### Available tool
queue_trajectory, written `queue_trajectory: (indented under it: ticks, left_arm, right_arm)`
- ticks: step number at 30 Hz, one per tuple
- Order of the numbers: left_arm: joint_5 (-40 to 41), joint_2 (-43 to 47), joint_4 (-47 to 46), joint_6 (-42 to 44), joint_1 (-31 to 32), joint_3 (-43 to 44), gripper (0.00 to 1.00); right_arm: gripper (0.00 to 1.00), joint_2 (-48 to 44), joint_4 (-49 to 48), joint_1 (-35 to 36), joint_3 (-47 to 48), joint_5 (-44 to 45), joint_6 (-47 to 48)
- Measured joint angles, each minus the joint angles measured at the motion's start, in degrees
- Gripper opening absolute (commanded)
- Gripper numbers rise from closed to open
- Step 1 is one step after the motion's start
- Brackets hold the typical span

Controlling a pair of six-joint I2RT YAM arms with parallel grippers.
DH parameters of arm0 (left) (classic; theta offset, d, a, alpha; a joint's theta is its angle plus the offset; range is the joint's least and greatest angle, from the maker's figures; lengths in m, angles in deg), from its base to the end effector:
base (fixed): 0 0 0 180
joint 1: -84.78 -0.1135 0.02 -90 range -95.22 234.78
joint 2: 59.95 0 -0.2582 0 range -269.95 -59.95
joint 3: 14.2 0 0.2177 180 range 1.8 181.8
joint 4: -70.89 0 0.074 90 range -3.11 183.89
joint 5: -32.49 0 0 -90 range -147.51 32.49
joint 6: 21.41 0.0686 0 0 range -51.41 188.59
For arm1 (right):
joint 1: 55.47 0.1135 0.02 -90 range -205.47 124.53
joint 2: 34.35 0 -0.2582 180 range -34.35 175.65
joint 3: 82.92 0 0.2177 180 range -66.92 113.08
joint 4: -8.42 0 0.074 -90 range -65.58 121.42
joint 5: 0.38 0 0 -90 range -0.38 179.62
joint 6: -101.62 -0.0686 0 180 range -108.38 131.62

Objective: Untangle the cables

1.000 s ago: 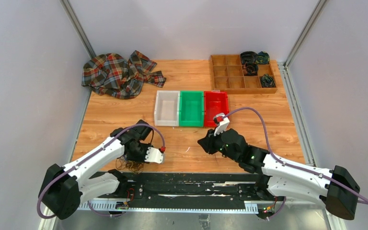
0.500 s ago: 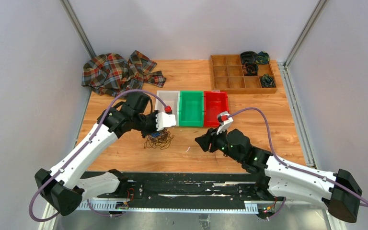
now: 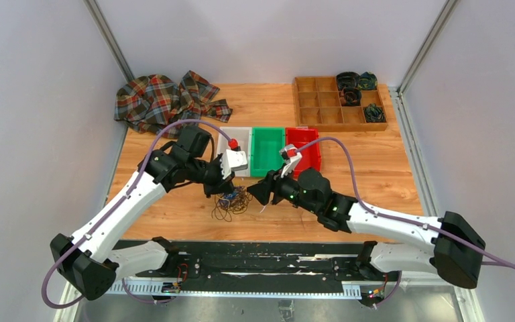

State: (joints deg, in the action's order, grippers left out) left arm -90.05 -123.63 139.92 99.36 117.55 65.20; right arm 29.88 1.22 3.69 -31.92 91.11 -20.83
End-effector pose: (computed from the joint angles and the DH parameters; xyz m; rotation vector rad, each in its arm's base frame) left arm 0.1430 -0.1359 0.2982 1.4743 1.9355 -0.7207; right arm 0.1356 0.2236 0.2812 -0.3994 1.7745 1.1570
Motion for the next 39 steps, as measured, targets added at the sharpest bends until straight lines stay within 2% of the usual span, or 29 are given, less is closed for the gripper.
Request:
queue_trajectory:
  ticks: [5, 7, 9, 10, 13, 18, 27, 31, 39]
  left_arm:
    - [-1.5, 1.1, -1.2, -3.3, 0.0, 0.0, 0.01]
    - [-2.0, 1.4, -1.6, -4.7, 0.0, 0.0, 0.01]
    - [-2.3, 1.7, -1.8, -5.8, 0.0, 0.0, 0.01]
    - [-2.3, 1.9, -1.9, -6.2, 0.0, 0.0, 0.01]
    - [-2.3, 3.2, -2.0, -7.3, 0.0, 0.0, 0.01]
    - [-2.6, 5.7, -2.4, -8.5, 0.0, -0.1, 0.01]
    - [-1.5, 8.5, -2.5, -7.3, 0.0, -2.4, 0.00]
    - [4.9, 10.5, -2.9, -2.5, 0.1, -5.1, 0.01]
    - [25.4, 14.3, -3.4, 12.7, 0.1, -22.8, 0.01]
  right_arm:
    - [0.38, 4.9, -2.8, 1.2, 2.1, -2.3, -1.3]
    - [0.23, 6.2, -3.1, 1.4, 2.6, -2.8, -1.5]
    - [0.04, 6.5, -3.1, 1.6, 2.7, -3.0, -1.8]
    - [0.01, 6.3, -2.9, 1.6, 2.7, -2.8, -1.9]
    - [0.01, 4.2, -2.0, 1.7, 2.3, -0.6, -2.0]
    - [0.01, -4.5, -0.1, 1.7, -2.1, 7.1, -0.9]
    - [0.01, -16.2, 7.5, 1.7, -4.9, 18.8, 3.0]
    - [0.01, -21.6, 12.7, 1.7, -4.9, 25.7, 6.4]
    - [0.01, -31.9, 19.4, 0.1, -3.4, 36.1, 14.2]
